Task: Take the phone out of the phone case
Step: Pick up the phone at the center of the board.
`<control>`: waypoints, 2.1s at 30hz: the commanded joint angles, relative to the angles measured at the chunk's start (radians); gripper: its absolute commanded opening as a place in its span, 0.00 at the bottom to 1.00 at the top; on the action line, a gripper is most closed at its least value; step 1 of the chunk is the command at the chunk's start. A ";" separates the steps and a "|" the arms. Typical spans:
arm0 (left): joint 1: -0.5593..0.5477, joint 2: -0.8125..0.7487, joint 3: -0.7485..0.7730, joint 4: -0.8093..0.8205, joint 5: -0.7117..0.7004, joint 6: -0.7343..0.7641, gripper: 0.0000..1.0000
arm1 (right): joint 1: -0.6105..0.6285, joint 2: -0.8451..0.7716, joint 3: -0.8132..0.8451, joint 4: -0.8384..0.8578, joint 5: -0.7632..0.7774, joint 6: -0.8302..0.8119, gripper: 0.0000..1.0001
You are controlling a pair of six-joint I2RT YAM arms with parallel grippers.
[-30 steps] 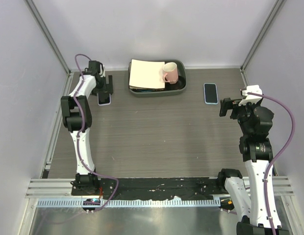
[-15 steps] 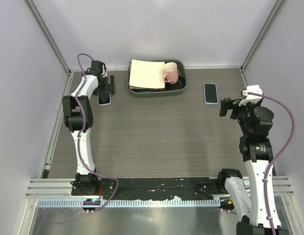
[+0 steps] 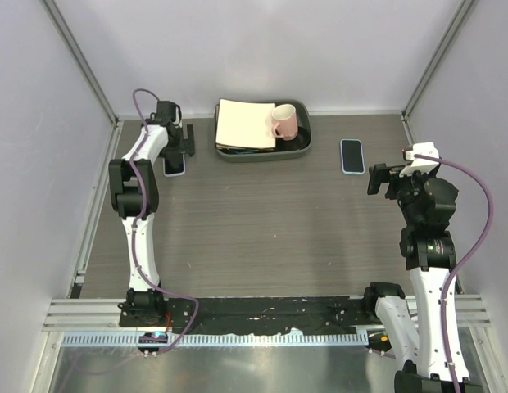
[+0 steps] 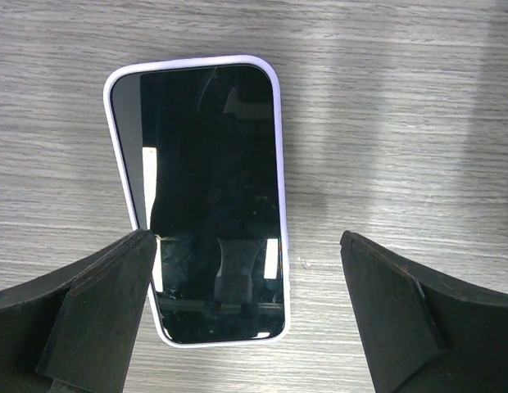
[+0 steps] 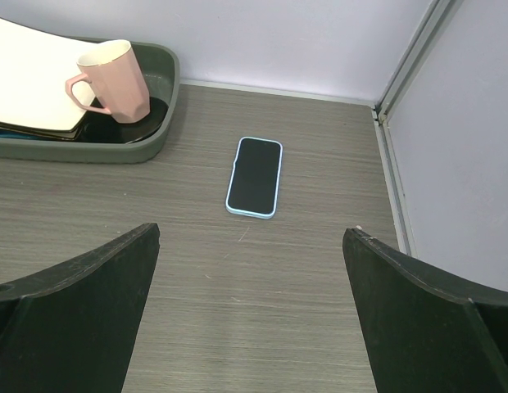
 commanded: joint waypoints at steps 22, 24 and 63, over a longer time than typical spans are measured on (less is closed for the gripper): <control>0.030 -0.057 -0.046 0.055 -0.032 -0.047 1.00 | -0.003 -0.012 -0.003 0.034 0.001 -0.005 1.00; 0.030 -0.051 -0.044 0.051 -0.033 -0.052 1.00 | -0.003 -0.011 -0.003 0.034 0.000 -0.003 1.00; 0.030 0.030 0.039 -0.123 0.146 0.075 0.00 | -0.003 0.003 -0.007 0.035 -0.043 -0.002 1.00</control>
